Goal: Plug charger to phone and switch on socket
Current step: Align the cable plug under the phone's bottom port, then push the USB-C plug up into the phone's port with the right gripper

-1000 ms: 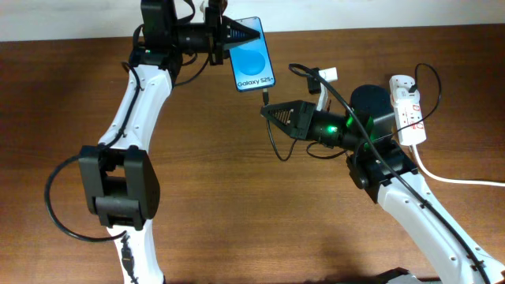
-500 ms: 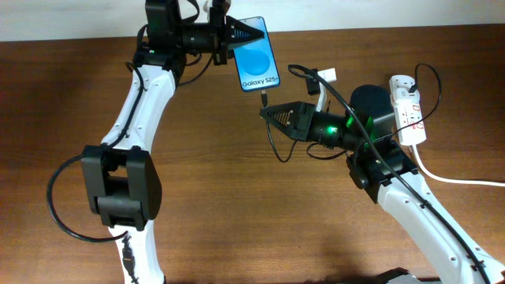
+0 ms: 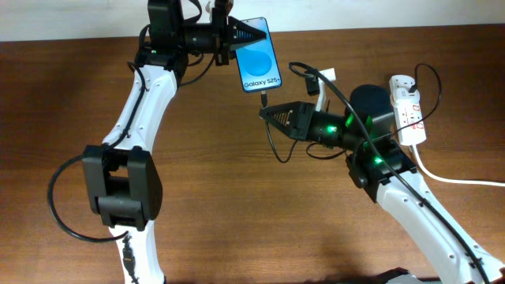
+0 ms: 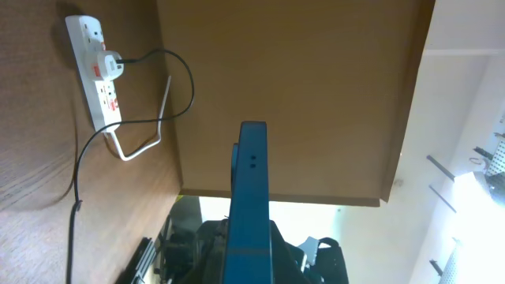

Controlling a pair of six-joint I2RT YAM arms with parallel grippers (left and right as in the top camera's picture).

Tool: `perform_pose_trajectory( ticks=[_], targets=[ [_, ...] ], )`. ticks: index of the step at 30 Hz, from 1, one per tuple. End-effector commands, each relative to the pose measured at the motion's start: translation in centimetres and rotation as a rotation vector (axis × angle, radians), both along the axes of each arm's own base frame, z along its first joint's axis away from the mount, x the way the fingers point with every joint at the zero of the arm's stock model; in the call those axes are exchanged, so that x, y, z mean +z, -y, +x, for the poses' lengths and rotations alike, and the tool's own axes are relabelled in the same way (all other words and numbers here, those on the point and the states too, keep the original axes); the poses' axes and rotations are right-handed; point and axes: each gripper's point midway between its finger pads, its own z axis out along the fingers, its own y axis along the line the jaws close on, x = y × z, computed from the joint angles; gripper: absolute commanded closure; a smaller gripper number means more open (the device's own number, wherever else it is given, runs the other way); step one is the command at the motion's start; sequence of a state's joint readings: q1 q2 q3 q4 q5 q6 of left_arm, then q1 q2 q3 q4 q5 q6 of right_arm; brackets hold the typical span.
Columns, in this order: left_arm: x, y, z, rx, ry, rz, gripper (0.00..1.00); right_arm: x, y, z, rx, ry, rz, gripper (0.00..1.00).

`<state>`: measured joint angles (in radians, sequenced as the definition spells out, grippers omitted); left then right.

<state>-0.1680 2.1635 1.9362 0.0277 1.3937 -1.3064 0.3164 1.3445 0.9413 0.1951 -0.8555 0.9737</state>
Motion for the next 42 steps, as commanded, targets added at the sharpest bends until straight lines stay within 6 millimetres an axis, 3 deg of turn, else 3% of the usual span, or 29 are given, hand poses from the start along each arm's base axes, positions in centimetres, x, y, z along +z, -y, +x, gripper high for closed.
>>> perform_pose_trajectory(
  ticks=[1,7,16,31,42],
  targets=[
    [1.9,-0.2,-0.6,0.0,0.05,-0.008,1.0,-1.0,-0.2,0.3,0.008,-0.036,0.0,0.96],
    [2.0,-0.1,-0.7,-0.004,0.066,-0.009,1.0,0.4,-0.4,0.2,0.034,0.011,0.035,0.96],
    [2.0,-1.2,-0.3,0.01,0.067,-0.01,1.0,0.5,-0.8,-0.9,0.103,-0.003,0.049,0.96],
    [2.2,-0.8,-1.9,-0.082,0.116,-0.027,1.0,0.4,-0.4,-0.5,0.08,-0.013,0.05,0.96],
    [2.2,-0.7,-1.8,-0.077,0.118,-0.026,1.0,0.4,-0.1,-0.4,0.078,-0.013,0.051,0.96]
  ],
)
